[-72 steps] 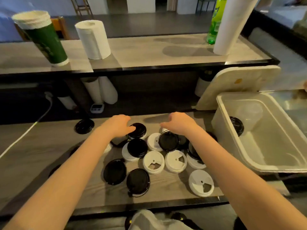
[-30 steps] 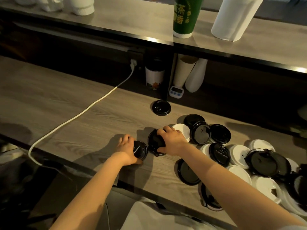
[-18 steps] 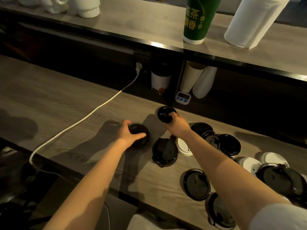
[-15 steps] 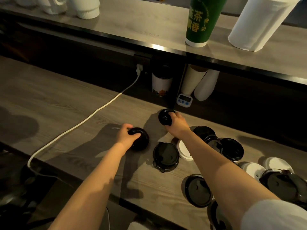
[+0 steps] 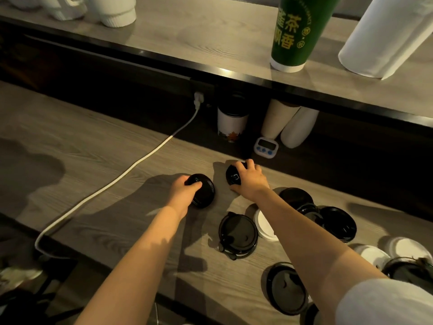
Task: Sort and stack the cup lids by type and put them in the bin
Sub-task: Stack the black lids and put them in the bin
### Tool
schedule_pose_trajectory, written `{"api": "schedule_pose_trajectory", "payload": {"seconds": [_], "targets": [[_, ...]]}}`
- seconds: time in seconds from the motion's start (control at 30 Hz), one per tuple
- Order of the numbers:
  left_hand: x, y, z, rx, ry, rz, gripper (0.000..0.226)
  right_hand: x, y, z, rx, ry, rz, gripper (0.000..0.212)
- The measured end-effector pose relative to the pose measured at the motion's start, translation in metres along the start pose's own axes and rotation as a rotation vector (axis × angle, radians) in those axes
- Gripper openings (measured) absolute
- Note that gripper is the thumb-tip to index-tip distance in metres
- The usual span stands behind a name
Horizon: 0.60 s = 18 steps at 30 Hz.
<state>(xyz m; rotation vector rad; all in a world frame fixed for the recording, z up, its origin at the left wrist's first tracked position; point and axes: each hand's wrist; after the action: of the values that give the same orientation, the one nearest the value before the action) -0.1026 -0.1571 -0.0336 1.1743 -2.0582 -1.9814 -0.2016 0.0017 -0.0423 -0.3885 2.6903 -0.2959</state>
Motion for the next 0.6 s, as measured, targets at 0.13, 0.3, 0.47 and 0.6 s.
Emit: {"api": "schedule_pose_trajectory", "payload": {"seconds": [0.13, 0.3, 0.47, 0.6], "targets": [[-0.008, 0.008, 0.008, -0.170, -0.028, -0.065, 0.027, -0.024, -0.005, 0.002, 0.699, 0.027, -0.028, 0.071], [-0.029, 0.011, 0.013, -0.521, -0.219, -0.150, 0.030, -0.061, -0.005, 0.004, 0.827, -0.012, -0.211, 0.070], [-0.052, 0.015, 0.023, -0.600, -0.329, -0.168, 0.028, -0.083, -0.002, 0.003, 0.585, 0.132, -0.420, 0.076], [-0.066, 0.012, 0.034, -0.560, -0.411, -0.152, 0.023, -0.102, 0.015, -0.005, 0.547, 0.159, -0.397, 0.084]]}}
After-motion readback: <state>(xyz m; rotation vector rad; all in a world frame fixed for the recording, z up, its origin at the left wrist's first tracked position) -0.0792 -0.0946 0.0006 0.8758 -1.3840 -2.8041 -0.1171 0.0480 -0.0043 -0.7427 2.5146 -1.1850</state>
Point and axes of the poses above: each hand's wrist, its own x-axis towards the middle knuckle, its own z-axis out of the palm, y = z × x, and after that the axes turned 9 degrees about z, right-handed
